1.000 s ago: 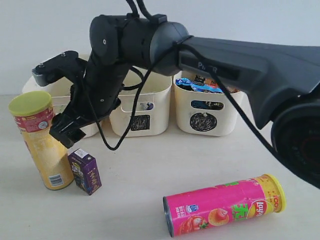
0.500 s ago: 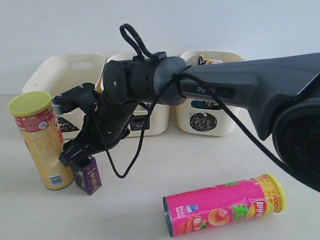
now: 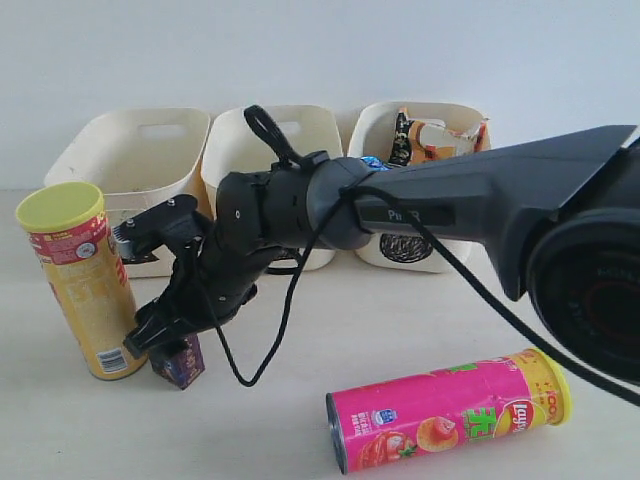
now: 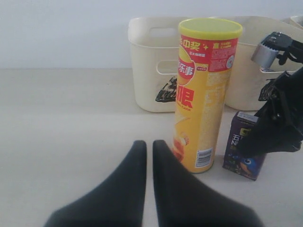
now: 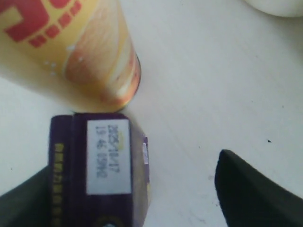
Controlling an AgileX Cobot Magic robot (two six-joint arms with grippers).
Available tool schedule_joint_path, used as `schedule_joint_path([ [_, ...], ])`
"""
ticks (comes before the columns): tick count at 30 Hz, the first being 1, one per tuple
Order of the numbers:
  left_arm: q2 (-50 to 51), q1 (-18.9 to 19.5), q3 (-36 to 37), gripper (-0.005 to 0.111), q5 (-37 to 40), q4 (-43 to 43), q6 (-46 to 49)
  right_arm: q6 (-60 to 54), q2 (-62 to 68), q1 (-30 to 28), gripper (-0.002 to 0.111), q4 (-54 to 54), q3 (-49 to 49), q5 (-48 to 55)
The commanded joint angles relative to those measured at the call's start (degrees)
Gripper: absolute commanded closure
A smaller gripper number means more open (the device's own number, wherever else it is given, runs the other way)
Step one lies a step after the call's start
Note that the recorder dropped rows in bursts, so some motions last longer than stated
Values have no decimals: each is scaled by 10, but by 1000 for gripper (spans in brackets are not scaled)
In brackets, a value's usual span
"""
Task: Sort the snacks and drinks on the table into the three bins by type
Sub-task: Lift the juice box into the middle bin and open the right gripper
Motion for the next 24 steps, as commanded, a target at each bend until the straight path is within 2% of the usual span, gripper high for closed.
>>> schedule_joint_path([
  [1,-2,1,-1,102,-4,-1,-5,-3,-2,2,65,4,2,-13],
  [2,-2,1,-1,102,-4,-1,-5,-3,-2,2,75,4,2,-12],
  [4,-2,1,-1,102,-4,-1,-5,-5,-2,2,107,4,2,-6],
  [10,-2,1,-1,102,-4,-1,-5,-9,-24,2,107,-27,2,39],
  [16,-2,1,-1,102,-4,-1,-5,-7,-120,-23,107,-90,2,110],
  [24,-2,1,-1,102,-5,-1,-5,-6,-194,-89,107,-79,0,-26],
])
